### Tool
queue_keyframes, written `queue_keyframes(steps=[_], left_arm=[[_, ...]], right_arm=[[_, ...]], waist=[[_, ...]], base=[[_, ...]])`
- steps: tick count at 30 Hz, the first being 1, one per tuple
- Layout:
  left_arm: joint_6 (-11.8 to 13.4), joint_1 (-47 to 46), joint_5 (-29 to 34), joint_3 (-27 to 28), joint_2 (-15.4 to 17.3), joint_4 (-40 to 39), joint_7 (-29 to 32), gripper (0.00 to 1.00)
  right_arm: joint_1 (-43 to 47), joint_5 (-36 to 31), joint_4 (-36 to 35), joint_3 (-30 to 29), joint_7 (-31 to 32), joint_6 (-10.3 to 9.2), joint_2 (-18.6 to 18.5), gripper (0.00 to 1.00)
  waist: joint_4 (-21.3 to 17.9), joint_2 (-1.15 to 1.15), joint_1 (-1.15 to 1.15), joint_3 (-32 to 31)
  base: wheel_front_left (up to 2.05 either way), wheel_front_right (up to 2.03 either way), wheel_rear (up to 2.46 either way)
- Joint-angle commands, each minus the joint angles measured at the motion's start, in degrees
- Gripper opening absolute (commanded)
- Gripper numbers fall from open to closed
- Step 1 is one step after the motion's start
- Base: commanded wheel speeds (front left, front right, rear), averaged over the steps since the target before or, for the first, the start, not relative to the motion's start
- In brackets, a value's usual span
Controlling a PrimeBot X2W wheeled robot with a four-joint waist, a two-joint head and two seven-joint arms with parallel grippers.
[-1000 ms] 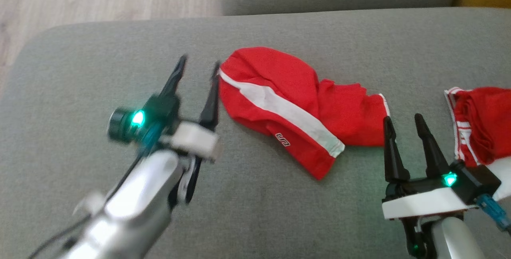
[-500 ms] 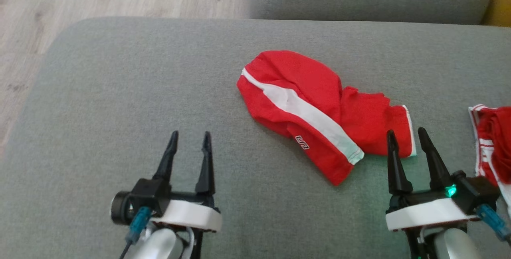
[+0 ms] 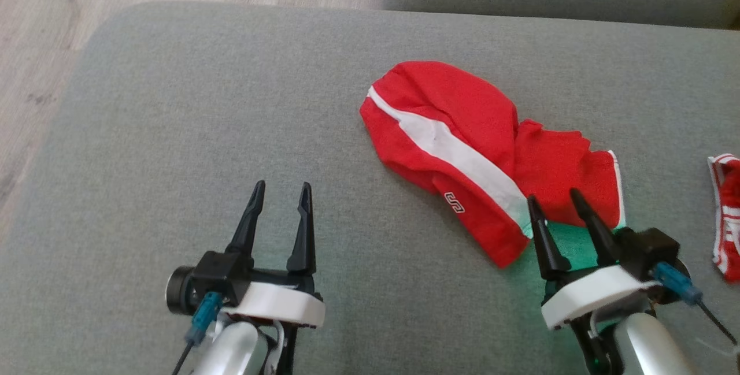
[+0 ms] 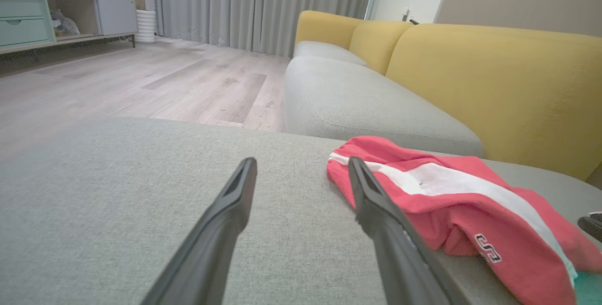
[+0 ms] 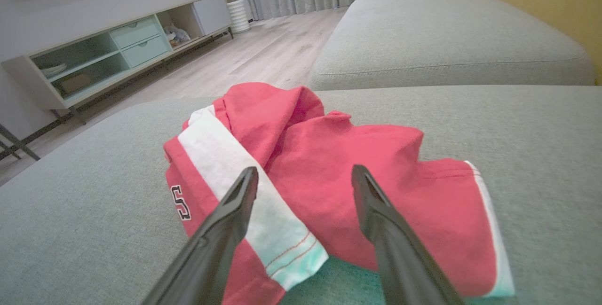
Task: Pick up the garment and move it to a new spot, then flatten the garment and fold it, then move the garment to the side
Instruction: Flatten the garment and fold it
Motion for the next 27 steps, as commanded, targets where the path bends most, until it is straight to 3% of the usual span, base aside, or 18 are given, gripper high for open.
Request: queue_keyframes(steps=[1, 10, 18, 19, 20, 21, 27], left_arm=[[-0.3, -1.7, 0.6, 2.6, -0.1, -1.3, -0.5, 1.0], [-2.3, -1.7, 2.8, 4.6, -1.8, 0.0, -0.5, 1.0], [-3.4, -1.9, 3.9, 5.7, -2.5, 0.9, -0.5, 1.0], [-3.5, -2.0, 4.0, 5.8, -2.5, 1.0, -0.5, 1.0], [-3.6, -2.0, 4.1, 5.9, -2.6, 1.1, -0.5, 1.0], [-3.6, -2.1, 4.2, 5.9, -2.6, 1.3, -0.5, 1.0], [-3.9, -1.5, 4.5, 6.7, -2.8, 2.1, -0.5, 1.0]], right_arm=[[-1.8, 0.7, -0.8, 2.0, 0.4, -0.04, -1.0, 1.0], [-3.3, 4.1, 3.5, 7.8, 3.2, -0.04, -5.3, 1.0], [-5.5, 5.5, 6.2, 11.7, 3.4, -0.04, -6.5, 1.0], [-5.8, 5.8, 6.5, 12.3, 3.5, -0.04, -6.7, 0.94], [-6.1, 6.1, 6.7, 12.8, 3.5, -0.04, -6.9, 0.64], [-6.3, 6.3, 6.9, 13.3, 3.3, -0.04, -7.1, 0.0], [-6.5, 8.0, 5.8, 13.3, 1.1, -0.04, -7.8, 0.0]], waist=[[0.3, 0.0, -0.01, 0.3], [0.8, 0.0, -0.01, 1.1], [0.6, 0.0, -0.01, 1.5], [0.6, 0.0, -0.01, 1.5], [0.5, 0.0, -0.01, 1.4], [0.5, 0.0, -0.01, 1.4], [-0.2, 0.0, -0.01, -0.2]], base=[[0.0, 0.0, 0.0], [0.0, 0.0, 0.0], [0.0, 0.0, 0.0], [0.0, 0.0, 0.0], [0.0, 0.0, 0.0], [0.0, 0.0, 0.0], [0.0, 0.0, 0.0]])
